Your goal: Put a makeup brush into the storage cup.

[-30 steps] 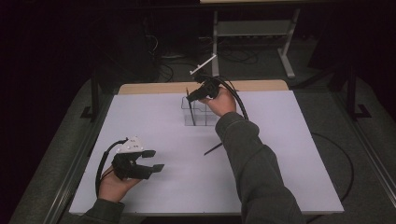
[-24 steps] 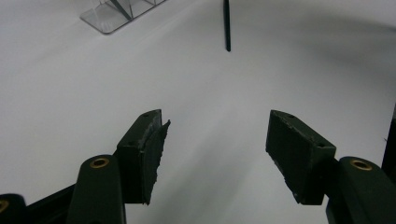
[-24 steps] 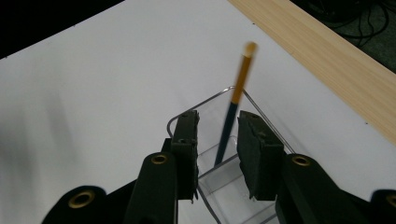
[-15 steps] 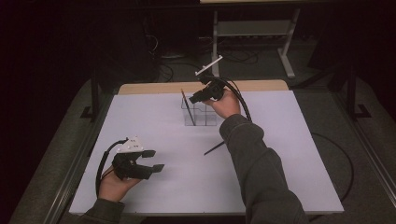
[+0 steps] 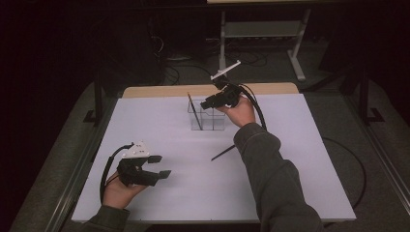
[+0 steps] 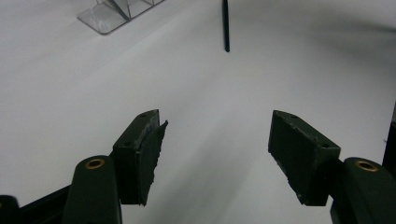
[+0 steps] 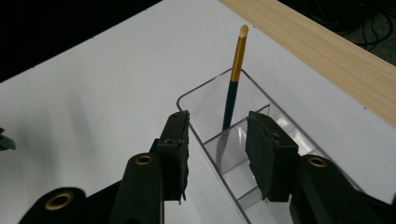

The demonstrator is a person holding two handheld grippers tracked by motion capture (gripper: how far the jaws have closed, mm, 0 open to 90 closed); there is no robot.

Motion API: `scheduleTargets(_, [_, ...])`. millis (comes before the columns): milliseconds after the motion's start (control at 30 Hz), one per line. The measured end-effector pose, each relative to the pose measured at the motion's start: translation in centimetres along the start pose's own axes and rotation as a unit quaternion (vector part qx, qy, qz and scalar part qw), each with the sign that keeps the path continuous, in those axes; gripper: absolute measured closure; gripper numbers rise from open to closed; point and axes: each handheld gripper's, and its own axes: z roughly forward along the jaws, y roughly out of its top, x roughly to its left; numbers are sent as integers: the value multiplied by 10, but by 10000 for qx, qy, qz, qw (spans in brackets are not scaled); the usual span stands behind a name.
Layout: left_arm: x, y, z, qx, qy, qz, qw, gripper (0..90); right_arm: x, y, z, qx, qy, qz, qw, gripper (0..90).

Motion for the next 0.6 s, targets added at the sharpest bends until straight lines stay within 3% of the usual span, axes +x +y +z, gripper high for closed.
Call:
scheduleTargets(133, [-1,1,0,-12,-7,-8,10000,334,1,-8,-4,-44,24,-9,10000,577])
scheduleTargets(233, [0,1,0,66,9,100,9999,332,1,-13,-10,-53,43,4,10000,568])
scheduleTargets(433, [-1,1,1,21,8,6,10000,328,3,-22,-23,-147,-15,-51,9999,547])
scheduleTargets(600, [-2,1,3,67,9,71,10000,327,5,-33,-35,-161,-26,-48,9999,512])
